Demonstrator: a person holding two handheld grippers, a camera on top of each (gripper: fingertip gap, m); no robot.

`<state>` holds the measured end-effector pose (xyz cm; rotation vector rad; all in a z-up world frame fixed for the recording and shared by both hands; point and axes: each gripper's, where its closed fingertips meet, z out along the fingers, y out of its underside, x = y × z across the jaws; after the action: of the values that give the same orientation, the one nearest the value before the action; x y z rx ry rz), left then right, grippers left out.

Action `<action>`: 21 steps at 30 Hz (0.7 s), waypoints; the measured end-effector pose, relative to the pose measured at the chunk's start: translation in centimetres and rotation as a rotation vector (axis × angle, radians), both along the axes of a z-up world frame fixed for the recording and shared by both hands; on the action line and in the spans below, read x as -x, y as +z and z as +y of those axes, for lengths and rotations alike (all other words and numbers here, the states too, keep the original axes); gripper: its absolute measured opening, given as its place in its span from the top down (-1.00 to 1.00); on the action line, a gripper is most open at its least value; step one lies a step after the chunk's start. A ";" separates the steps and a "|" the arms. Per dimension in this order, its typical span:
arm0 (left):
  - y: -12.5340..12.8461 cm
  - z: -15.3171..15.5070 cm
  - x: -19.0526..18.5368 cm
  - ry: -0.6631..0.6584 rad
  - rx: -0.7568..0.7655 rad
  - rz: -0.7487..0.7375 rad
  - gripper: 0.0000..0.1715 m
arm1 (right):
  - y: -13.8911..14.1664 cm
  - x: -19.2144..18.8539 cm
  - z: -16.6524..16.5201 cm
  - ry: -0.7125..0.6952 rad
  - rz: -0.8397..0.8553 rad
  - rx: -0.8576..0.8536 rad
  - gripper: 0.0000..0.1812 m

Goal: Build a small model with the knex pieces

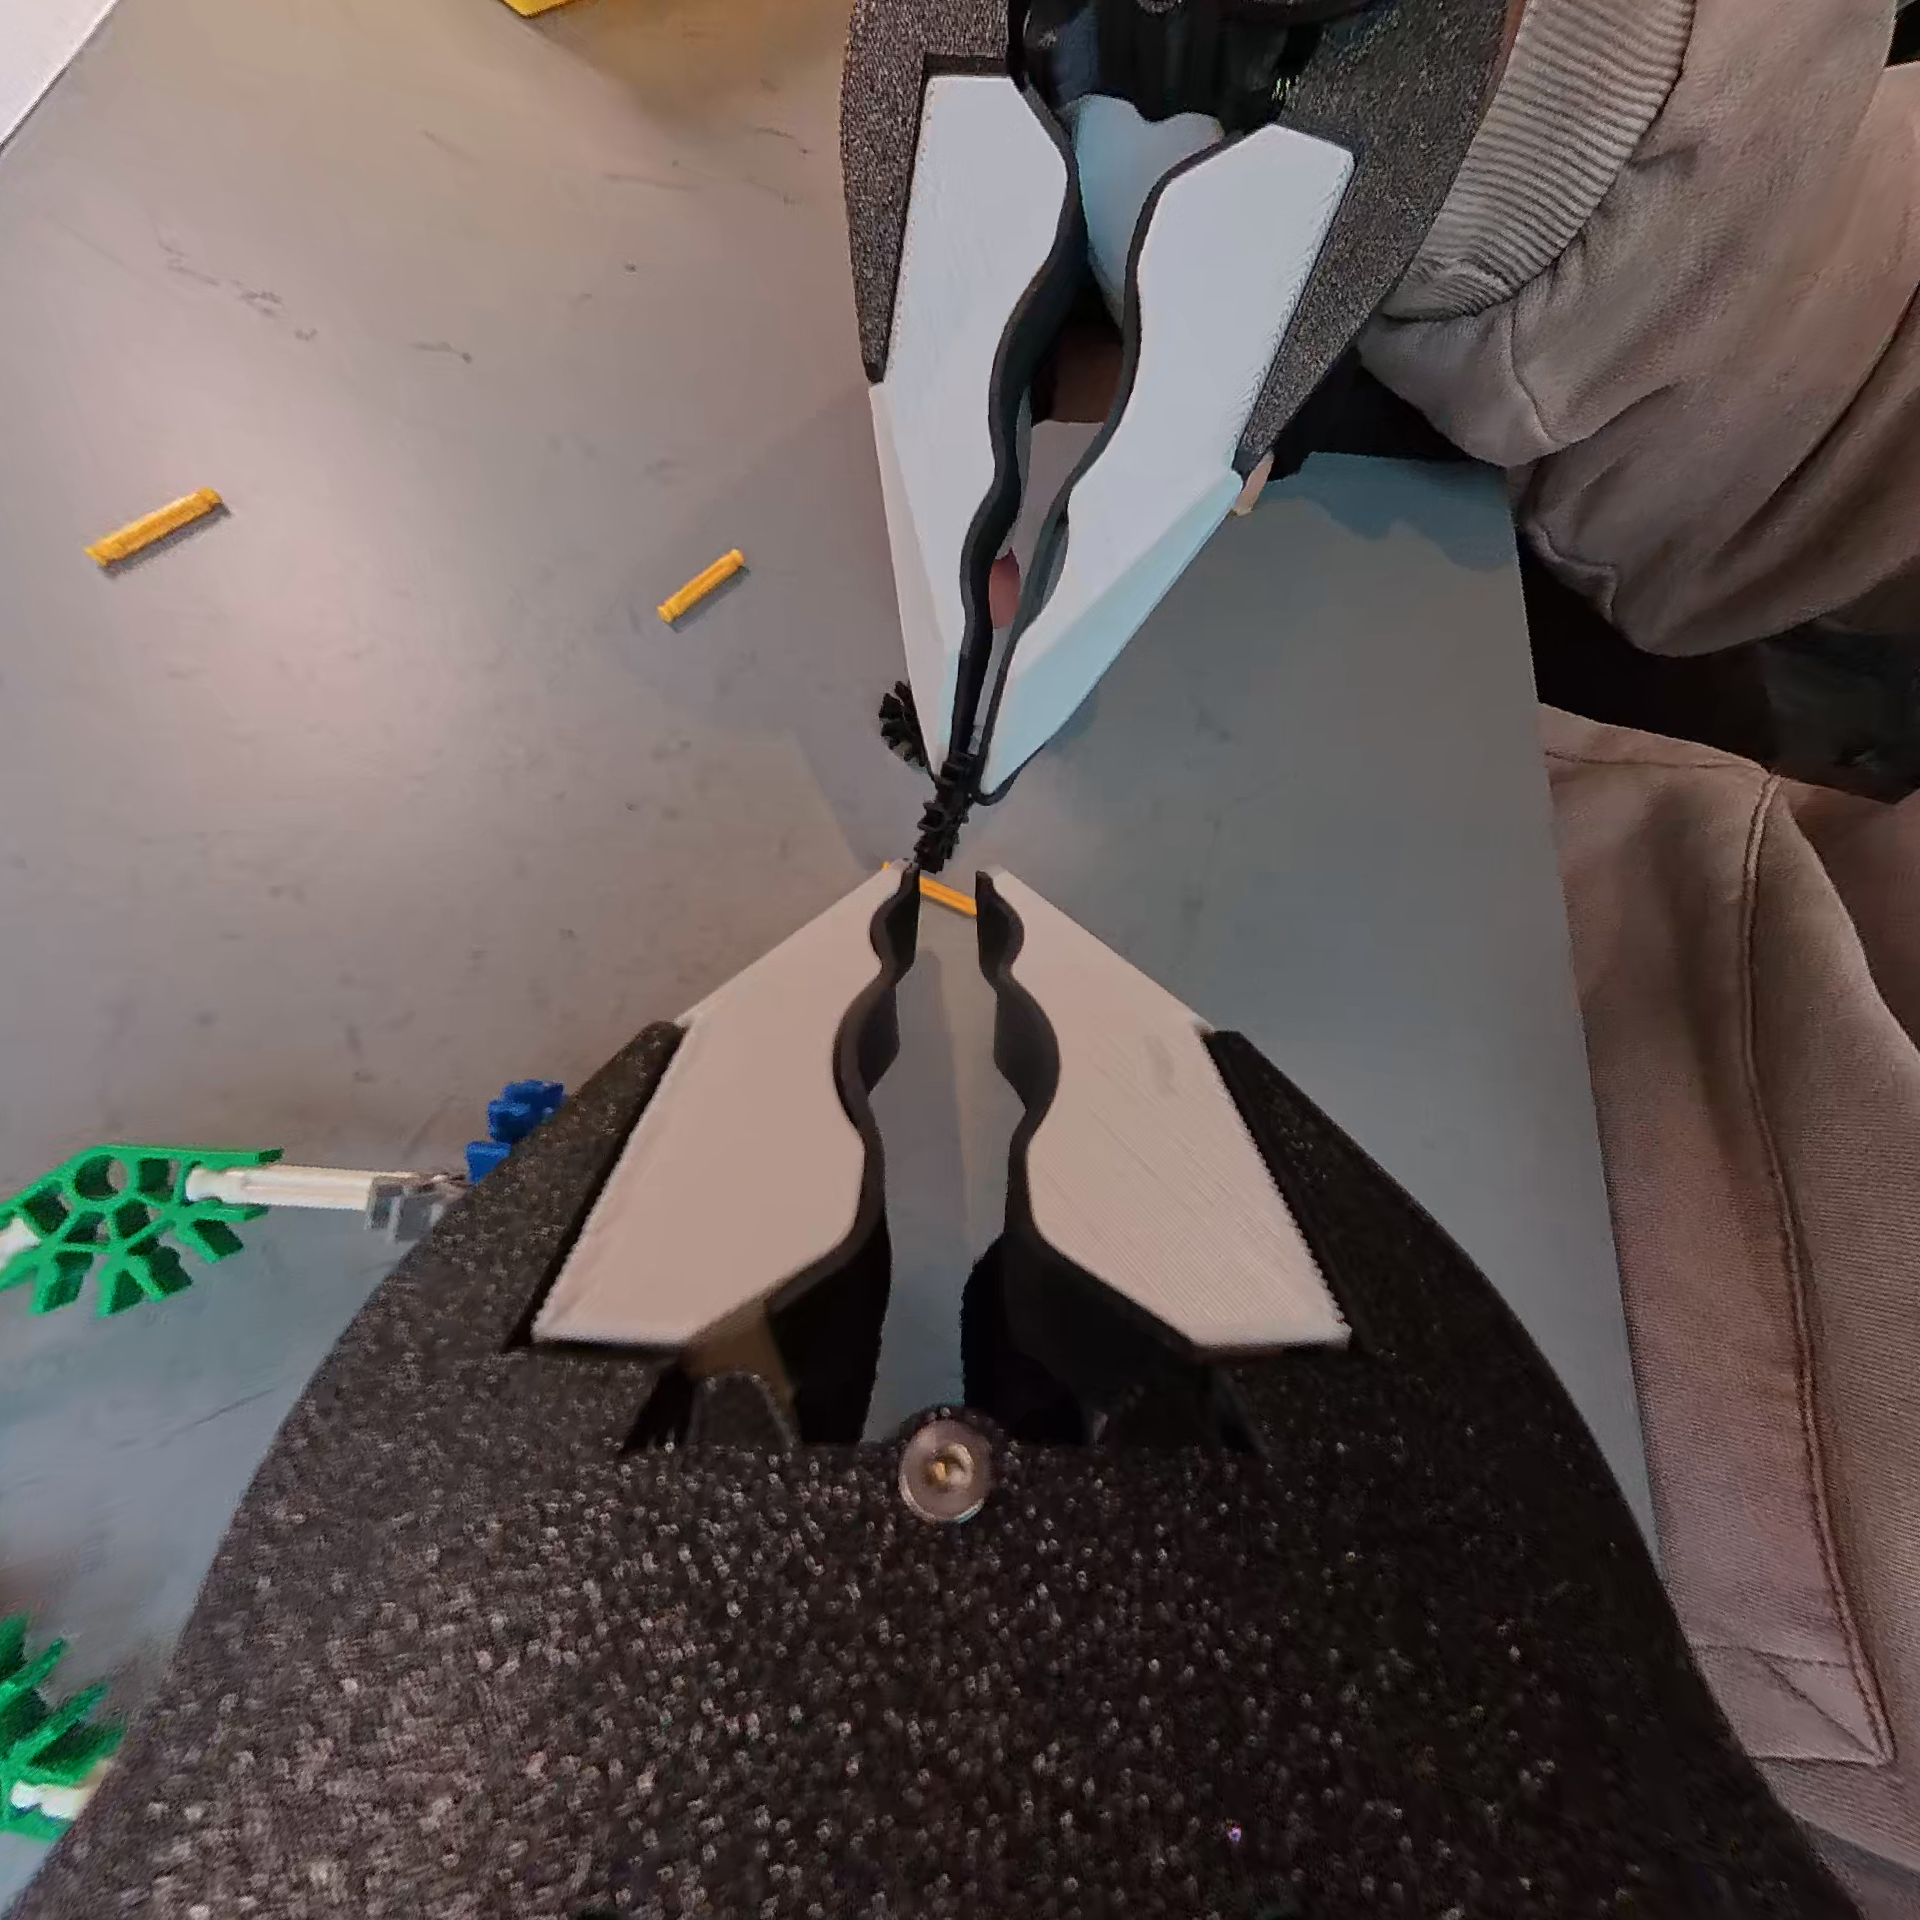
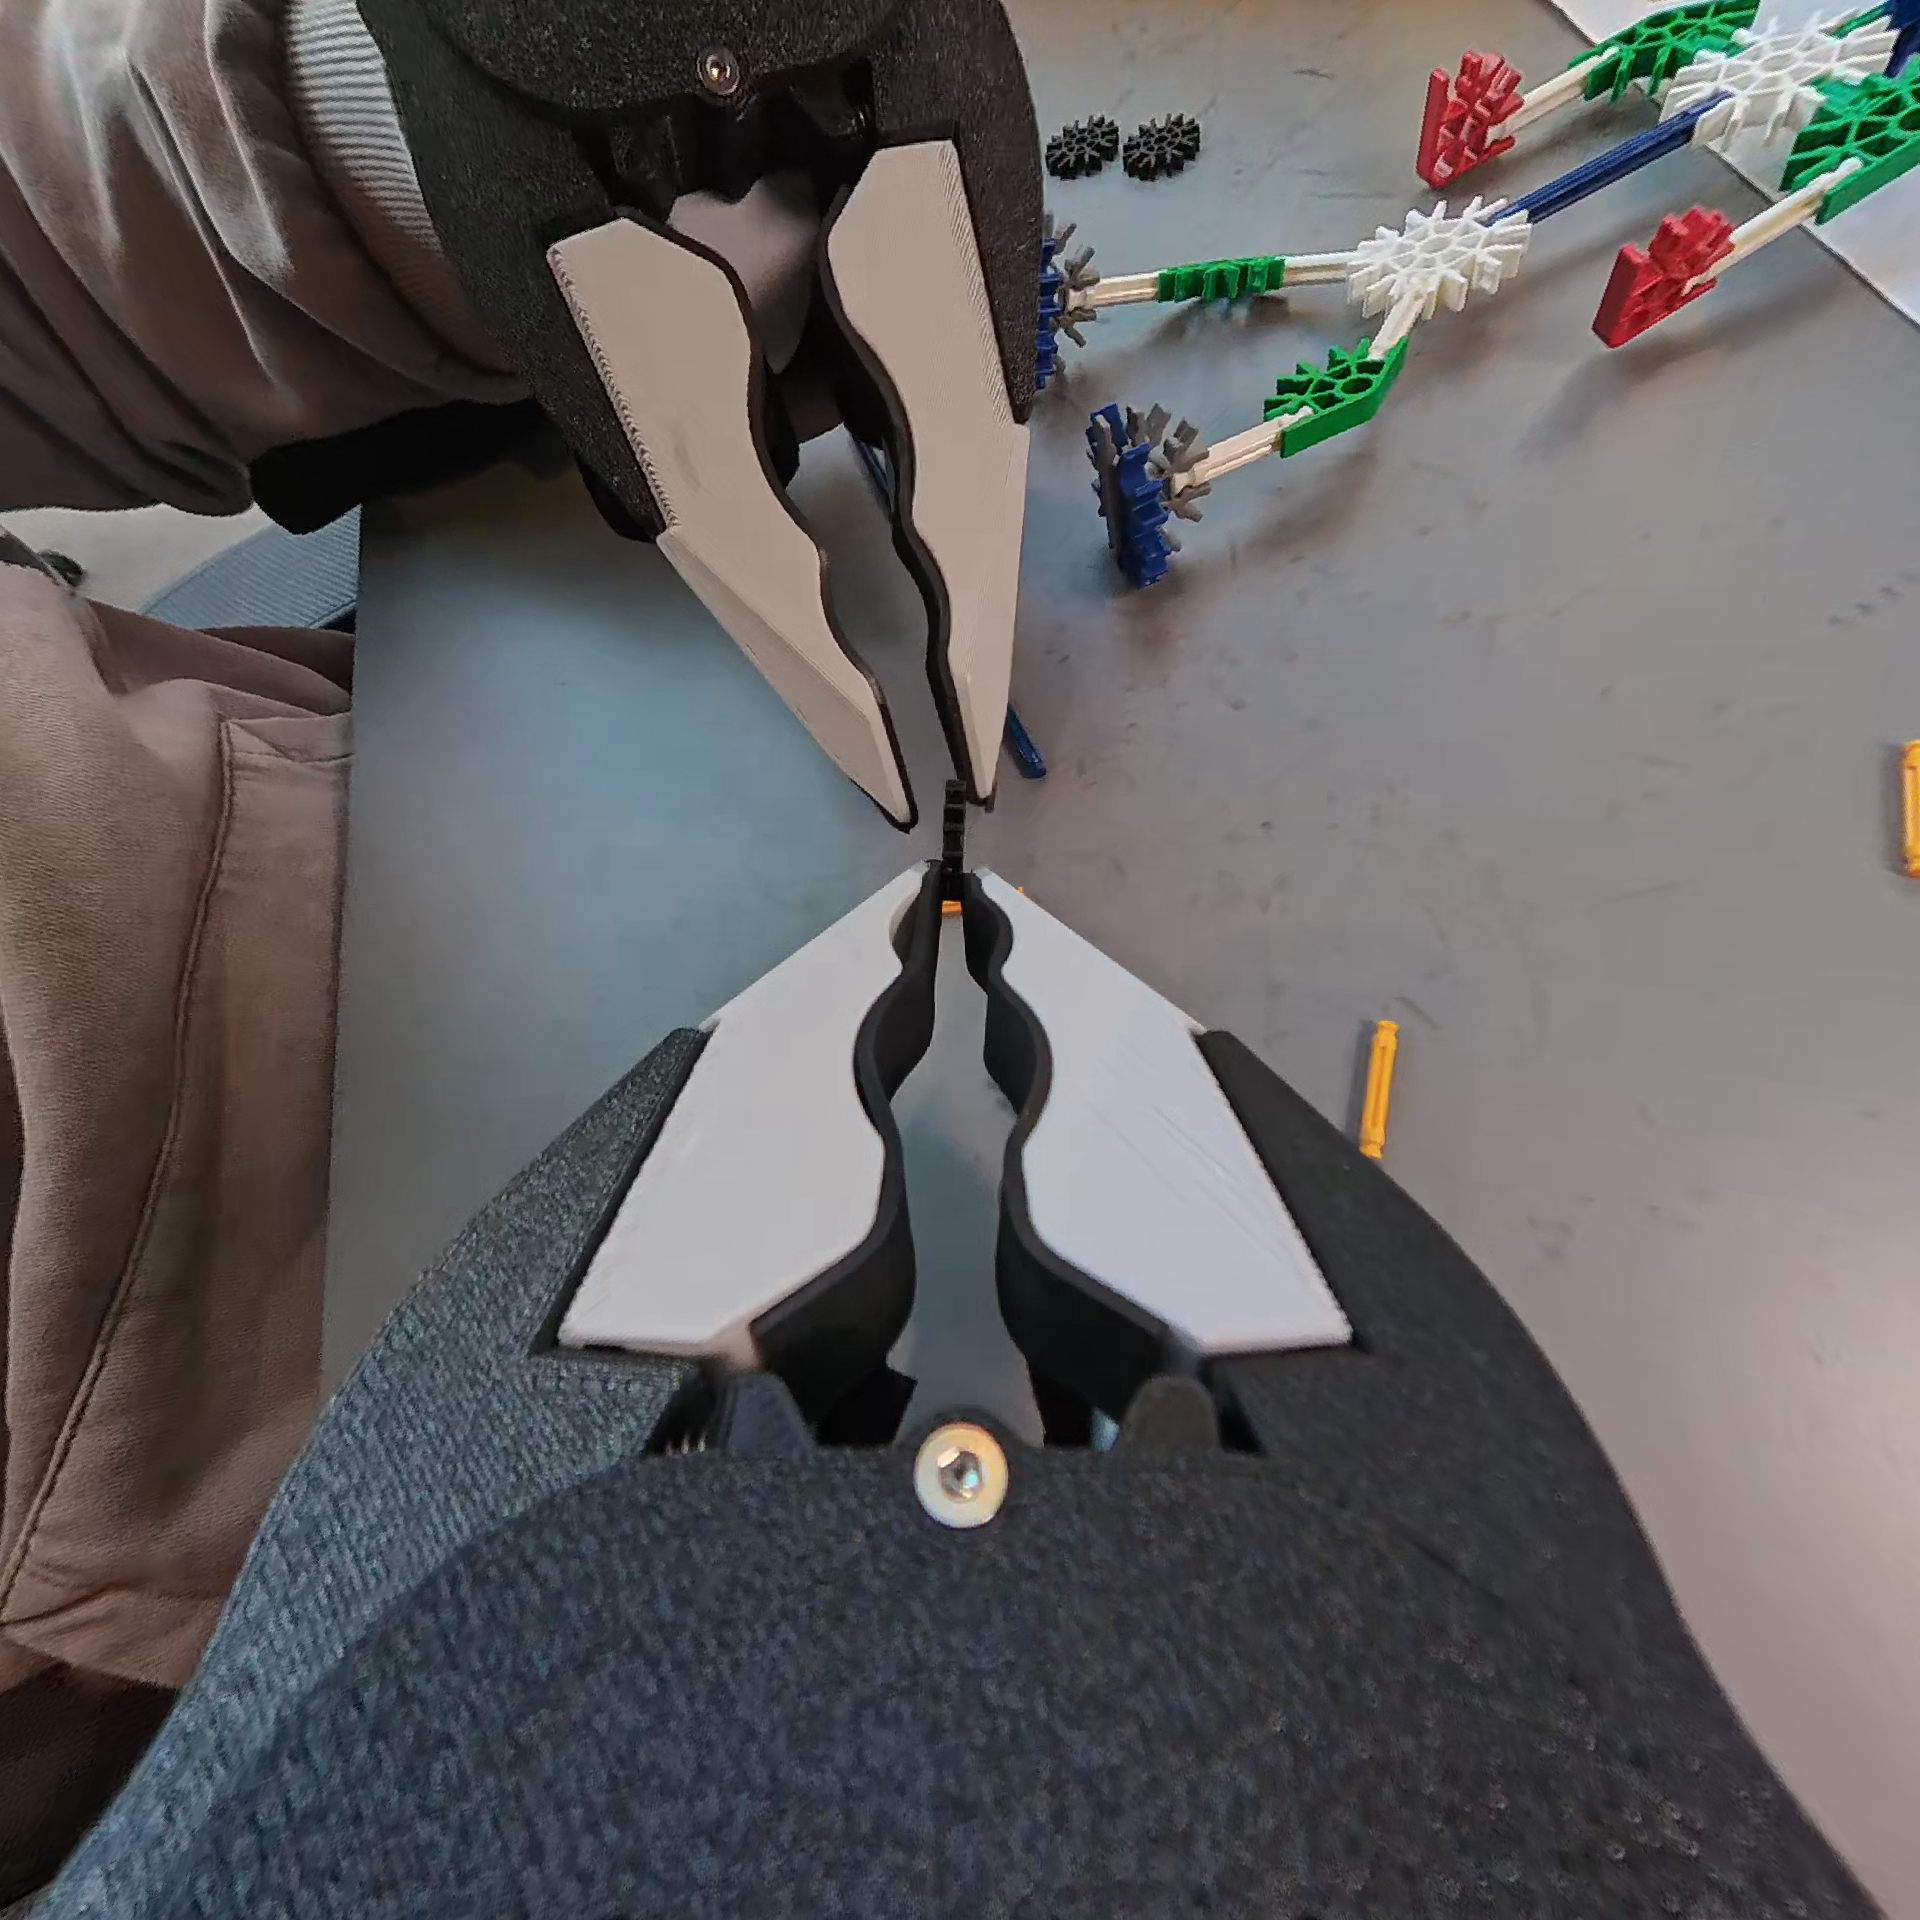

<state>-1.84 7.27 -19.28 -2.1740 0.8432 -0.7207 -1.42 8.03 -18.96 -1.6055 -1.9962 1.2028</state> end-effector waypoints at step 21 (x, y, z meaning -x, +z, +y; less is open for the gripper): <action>-1.5 -0.4 -0.3 -0.064 -0.024 0.104 0.96 | -1.9 -0.3 -0.9 0.050 -0.057 -0.156 0.98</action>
<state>-1.51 6.83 -20.77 -2.1876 0.9736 -0.6293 -1.10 7.13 -20.83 -1.5392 -2.1202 1.0013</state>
